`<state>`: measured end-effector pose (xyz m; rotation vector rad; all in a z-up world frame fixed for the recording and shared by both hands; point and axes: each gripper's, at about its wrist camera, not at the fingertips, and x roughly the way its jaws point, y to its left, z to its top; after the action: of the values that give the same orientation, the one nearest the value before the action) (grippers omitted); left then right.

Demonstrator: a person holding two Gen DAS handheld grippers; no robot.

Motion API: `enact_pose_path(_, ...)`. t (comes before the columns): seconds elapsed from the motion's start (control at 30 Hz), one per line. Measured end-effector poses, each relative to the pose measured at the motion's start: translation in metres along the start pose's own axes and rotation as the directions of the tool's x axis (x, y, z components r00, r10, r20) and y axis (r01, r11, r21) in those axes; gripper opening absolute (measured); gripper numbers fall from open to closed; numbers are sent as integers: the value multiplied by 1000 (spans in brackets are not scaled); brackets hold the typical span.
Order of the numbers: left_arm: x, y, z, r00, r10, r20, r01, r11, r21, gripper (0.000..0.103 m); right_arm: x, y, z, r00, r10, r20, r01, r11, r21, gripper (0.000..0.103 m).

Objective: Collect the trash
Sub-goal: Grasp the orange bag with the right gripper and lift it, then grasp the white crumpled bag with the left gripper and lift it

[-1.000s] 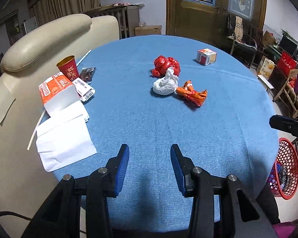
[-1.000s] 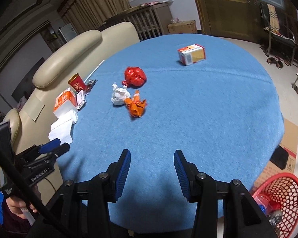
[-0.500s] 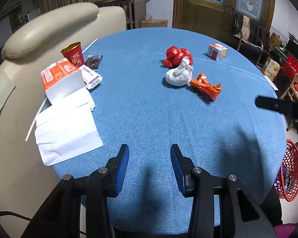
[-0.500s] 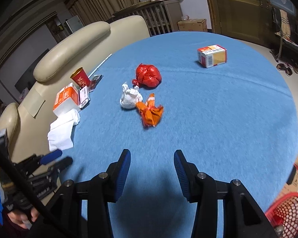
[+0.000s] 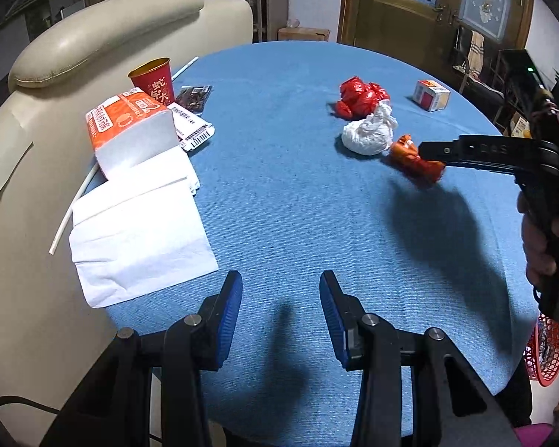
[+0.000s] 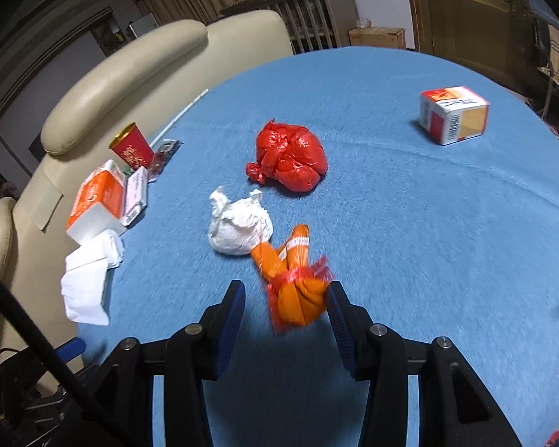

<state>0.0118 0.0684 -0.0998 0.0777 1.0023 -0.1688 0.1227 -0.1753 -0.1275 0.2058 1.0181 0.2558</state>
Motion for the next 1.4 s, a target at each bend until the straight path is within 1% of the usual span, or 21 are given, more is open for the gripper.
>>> enact_pose_path(0.13,4,3,3,1000,0,-8,0,1000,-10,44,16,2,6,1000,-11,-26,10,1000,-22,49)
enact_pose_path(0.23,6,5,8,1000,1,-11,-1,1000,-13,44,21,4,8,1000,-21,-21,20,999,-45,48)
enact_pose_path(0.27,6,5,9,1000,1,-12,-1,1000,-13,44,22,5,9,999,-27,-22,26,998,-58,46)
enact_pose_path(0.3,6,5,11,1000,-1,-13,1,1000,-12,44,23,7,9,999,-37,-23,35,997,-71,41)
enact_pose_path(0.37,6,3,16,1000,-7,-11,7,1000,-8,44,24,8,9,998,-59,-17,57,994,-91,38)
enact_pose_path(0.43,5,0,23,1000,-11,-2,11,1000,0,44,24,4,9,998,-62,-11,61,995,-77,30)
enact_pose_path(0.53,4,-6,35,1000,-17,15,17,1000,14,44,20,-5,6,999,-42,-6,42,998,-38,27)
enact_pose_path(0.67,9,-15,53,999,-37,25,36,999,24,44,9,-19,-2,1000,-29,6,29,1000,4,27)
enact_pose_path(0.83,27,-30,81,996,-80,32,80,997,2,44,-12,-35,-16,1000,-9,25,7,998,54,27)
enact_pose_path(0.9,37,-41,93,993,-110,35,110,994,-5,44,-22,-42,-23,999,5,33,-8,997,80,27)
enact_pose_path(1.03,52,-63,110,990,-139,36,139,990,8,44,-35,-49,-37,999,20,41,-24,994,109,27)
enact_pose_path(1.17,64,-78,123,987,-159,40,158,987,13,44,-44,-53,-50,998,30,49,-35,992,124,27)
enact_pose_path(1.23,69,-82,128,986,-162,36,162,987,11,46,-48,-54,-54,998,37,54,-44,991,128,27)
enact_pose_path(1.3,76,-84,133,987,-161,30,161,987,8,47,-53,-55,-57,997,45,61,-52,990,132,27)
enact_pose_path(1.4,85,-85,135,984,-178,15,178,984,6,47,-56,-54,-60,996,55,68,-64,989,136,27)
